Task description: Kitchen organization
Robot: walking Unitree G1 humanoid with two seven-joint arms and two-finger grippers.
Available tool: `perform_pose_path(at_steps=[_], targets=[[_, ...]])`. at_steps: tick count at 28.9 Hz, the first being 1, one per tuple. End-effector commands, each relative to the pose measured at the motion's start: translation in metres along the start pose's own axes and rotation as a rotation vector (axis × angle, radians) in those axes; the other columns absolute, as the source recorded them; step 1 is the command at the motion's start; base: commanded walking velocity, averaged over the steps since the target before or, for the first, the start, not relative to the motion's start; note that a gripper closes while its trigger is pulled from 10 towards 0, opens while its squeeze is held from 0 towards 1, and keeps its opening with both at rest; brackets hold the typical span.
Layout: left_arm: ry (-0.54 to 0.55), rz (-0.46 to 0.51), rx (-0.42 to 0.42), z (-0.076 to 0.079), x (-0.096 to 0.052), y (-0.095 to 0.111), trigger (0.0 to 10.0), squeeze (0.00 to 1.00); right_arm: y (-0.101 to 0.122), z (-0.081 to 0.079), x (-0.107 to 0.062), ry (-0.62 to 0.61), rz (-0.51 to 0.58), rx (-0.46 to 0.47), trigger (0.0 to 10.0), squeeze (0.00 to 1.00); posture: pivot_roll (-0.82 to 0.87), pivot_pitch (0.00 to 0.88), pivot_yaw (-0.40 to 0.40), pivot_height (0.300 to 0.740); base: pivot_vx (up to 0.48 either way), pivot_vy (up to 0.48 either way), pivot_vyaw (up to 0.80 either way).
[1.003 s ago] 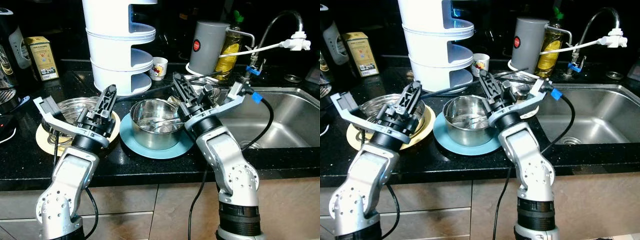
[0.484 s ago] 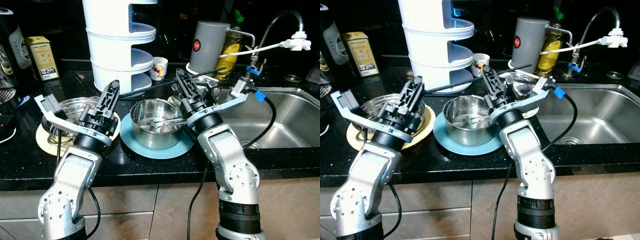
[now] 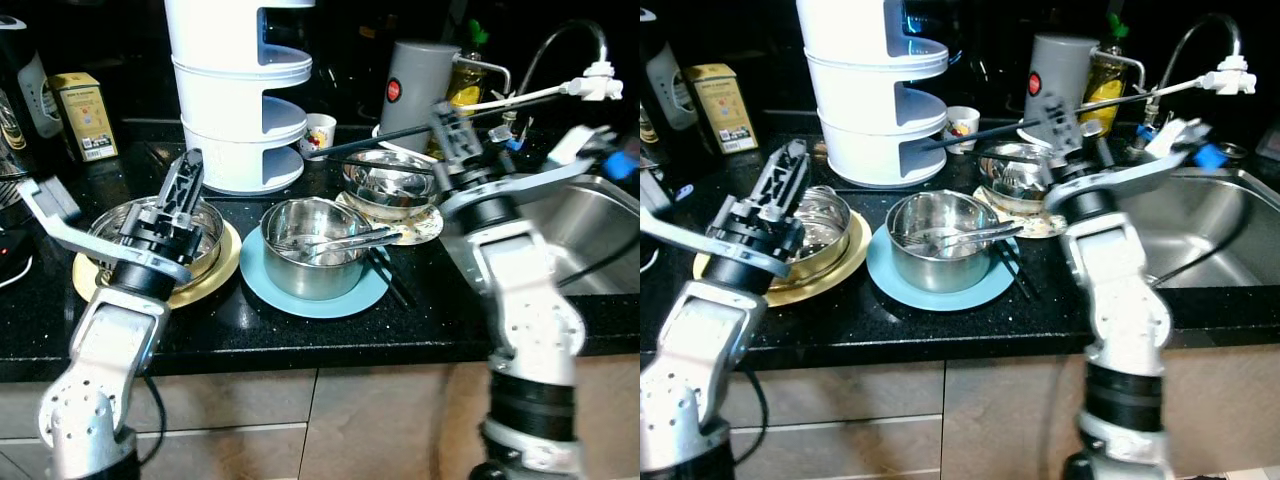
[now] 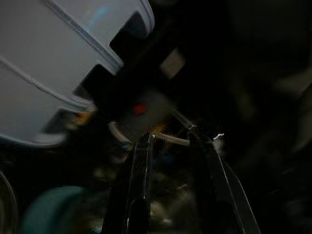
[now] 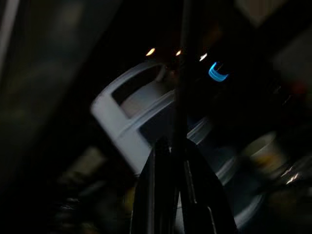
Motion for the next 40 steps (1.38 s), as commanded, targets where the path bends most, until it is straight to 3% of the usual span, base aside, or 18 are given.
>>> perform_pose_path(at_steps=[1,3,4,6,9,10,12,13,15,17,22,24,30,31,38,40], targets=[[-0.007,-0.063,0.158,0.005,0.006,-0.016,10.0,0.00,0.015,-0.015,0.004,0.024,0.070,-0.204,0.0,0.00,-0.04,0.045,-0.048,0.740,0.000,0.000,0.00],[0.004,-0.070,0.231,0.009,0.010,-0.020,10.0,0.00,0.027,-0.022,0.005,0.014,0.123,-0.384,0.0,0.00,-0.05,0.050,-0.044,0.740,0.000,0.000,0.00],[0.008,-0.060,0.288,0.012,0.014,-0.020,10.0,0.00,0.034,-0.029,0.003,0.022,0.158,-0.458,10.0,0.00,-0.05,0.052,-0.041,0.740,0.000,0.000,0.00],[0.011,-0.061,0.305,0.012,0.015,-0.021,10.0,0.00,0.036,-0.030,0.001,0.021,0.165,-0.481,10.0,0.00,-0.05,0.052,-0.041,0.740,0.000,0.000,0.00],[0.012,-0.060,0.414,0.011,0.016,-0.021,10.0,0.00,0.043,-0.027,-0.003,-0.015,0.189,-0.622,10.0,0.00,-0.05,0.059,-0.037,0.740,0.000,0.000,0.00],[0.012,-0.060,0.414,0.011,0.016,-0.021,10.0,0.00,0.043,-0.027,-0.003,-0.015,0.189,-0.622,10.0,0.00,-0.05,0.059,-0.037,0.740,0.000,0.000,0.00],[0.016,-0.038,0.449,0.011,0.018,-0.018,10.0,0.00,0.045,-0.022,-0.006,-0.046,0.183,-0.741,10.0,0.00,-0.05,0.064,-0.034,0.740,0.000,0.000,0.00],[0.016,-0.038,0.449,0.011,0.018,-0.018,10.0,0.00,0.045,-0.022,-0.006,-0.046,0.183,-0.741,10.0,0.00,-0.05,0.064,-0.034,0.740,0.000,0.000,0.00],[0.009,-0.033,0.494,0.013,0.021,-0.018,10.0,0.00,0.036,-0.020,-0.006,-0.034,0.138,-0.848,10.0,0.00,-0.05,0.063,-0.032,0.740,0.000,0.000,0.00],[-0.005,-0.033,0.516,0.014,0.022,-0.020,10.0,0.00,0.022,-0.020,-0.008,-0.001,0.080,-0.898,10.0,0.00,-0.05,0.063,-0.031,0.740,0.000,0.000,0.00],[0.016,-0.024,0.550,0.012,0.024,-0.020,10.0,0.00,0.001,-0.022,-0.010,0.043,-0.002,-0.942,10.0,0.00,-0.05,0.067,-0.030,0.740,0.000,0.000,0.00],[0.065,0.009,0.607,0.006,0.027,-0.017,10.0,0.00,-0.026,-0.015,-0.018,0.070,-0.126,-1.054,10.0,0.00,-0.04,0.066,-0.032,0.740,0.000,0.000,0.00],[0.097,0.039,0.645,0.001,0.025,-0.015,10.0,0.00,-0.036,-0.006,-0.028,0.011,-0.189,-1.011,10.0,0.00,-0.05,0.068,-0.033,0.740,0.000,0.000,0.00],[0.103,0.019,0.665,-0.005,0.020,-0.019,10.0,0.00,-0.037,-0.003,-0.034,-0.032,-0.192,-0.940,10.0,0.00,-0.05,0.068,-0.030,0.740,0.000,0.000,0.00],[0.104,0.000,0.659,-0.013,0.005,-0.023,10.0,0.00,-0.029,0.005,-0.049,-0.133,-0.177,-0.862,10.0,0.00,-0.05,0.071,-0.029,0.740,0.000,0.000,0.00],[0.106,0.005,0.659,-0.014,0.002,-0.024,10.0,0.00,-0.026,0.007,-0.053,-0.150,-0.164,-0.881,10.0,0.00,-0.05,0.073,-0.028,0.740,0.000,0.000,0.00]])
Point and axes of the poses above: a point about 5 cm out from each wrist's last joint towards the gripper, its own x axis pointing out of the wrist towards the gripper, its own y axis along the axis of the wrist's last joint, z = x × y, the point moved 3 cm from there along x, pointing out of the wrist towards the gripper, and after that the axes turned 12 degrees about -x, right-handed, at the moved point
